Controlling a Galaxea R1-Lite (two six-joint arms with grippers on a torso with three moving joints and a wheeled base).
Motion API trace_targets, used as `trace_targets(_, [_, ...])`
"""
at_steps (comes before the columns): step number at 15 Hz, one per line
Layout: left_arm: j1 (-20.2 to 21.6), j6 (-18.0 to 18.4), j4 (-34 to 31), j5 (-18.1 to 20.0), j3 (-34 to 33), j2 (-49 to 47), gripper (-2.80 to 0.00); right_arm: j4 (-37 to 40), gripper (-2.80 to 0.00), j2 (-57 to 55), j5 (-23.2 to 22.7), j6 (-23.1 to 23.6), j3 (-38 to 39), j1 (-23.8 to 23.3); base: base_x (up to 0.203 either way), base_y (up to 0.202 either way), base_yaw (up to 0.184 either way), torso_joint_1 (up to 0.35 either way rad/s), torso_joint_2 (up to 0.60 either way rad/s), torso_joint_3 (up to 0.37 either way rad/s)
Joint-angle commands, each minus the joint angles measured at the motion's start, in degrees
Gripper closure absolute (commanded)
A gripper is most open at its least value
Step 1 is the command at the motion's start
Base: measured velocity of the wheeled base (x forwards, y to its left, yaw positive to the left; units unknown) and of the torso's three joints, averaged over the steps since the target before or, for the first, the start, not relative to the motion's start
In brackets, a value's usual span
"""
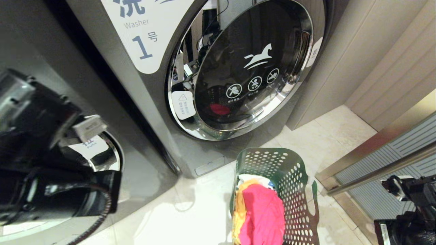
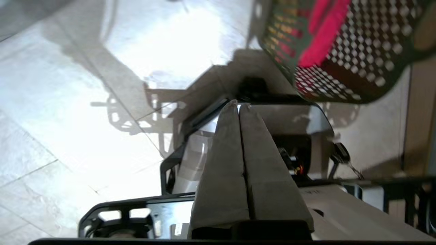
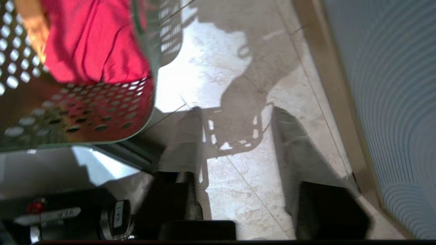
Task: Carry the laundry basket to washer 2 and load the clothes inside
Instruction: Pick up the clothes basket and put it beside the washing machine
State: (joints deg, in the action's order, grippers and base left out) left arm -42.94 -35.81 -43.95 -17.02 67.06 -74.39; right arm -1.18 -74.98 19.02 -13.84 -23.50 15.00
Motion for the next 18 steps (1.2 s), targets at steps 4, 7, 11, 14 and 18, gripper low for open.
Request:
trace_targets(4, [16.4,1.9,-0.8,-0.8,-14.7,24.4,0.0,0.0,0.0,2.0,2.4,-1.2,-0.1,-6.4,0.0,0.0,0.0,0.0,0.0,0.0])
trace_targets(7, [20.3,6.5,-7.3,-2.5,-20.8,39.1,0.0,-0.2,0.0,6.7,1.0,1.0,0.5,-4.9,0.0,0.0,0.0,0.0,0.0,0.0])
trace_targets(11, [21.5,30.8,-1.0,-2.4,-37.8,55.9,0.0,-2.0,0.0,15.7,-8.7,13.6,6.8,-2.9,0.0,0.0,0.0,0.0,0.0,0.0])
trace_targets(14, [21.7,42.5,23.8,1.8,-55.1,57.4,0.0,-12.1,0.0,20.1,-10.7,16.8,17.6,-2.4,0.0,0.0,0.0,0.0,0.0,0.0])
trace_targets(18, [21.9,46.6,38.6,12.0,-63.0,58.2,0.0,-14.5,0.0,36.3,-11.9,18.0,24.2,-2.1,0.0,0.0,0.0,0.0,0.0,0.0])
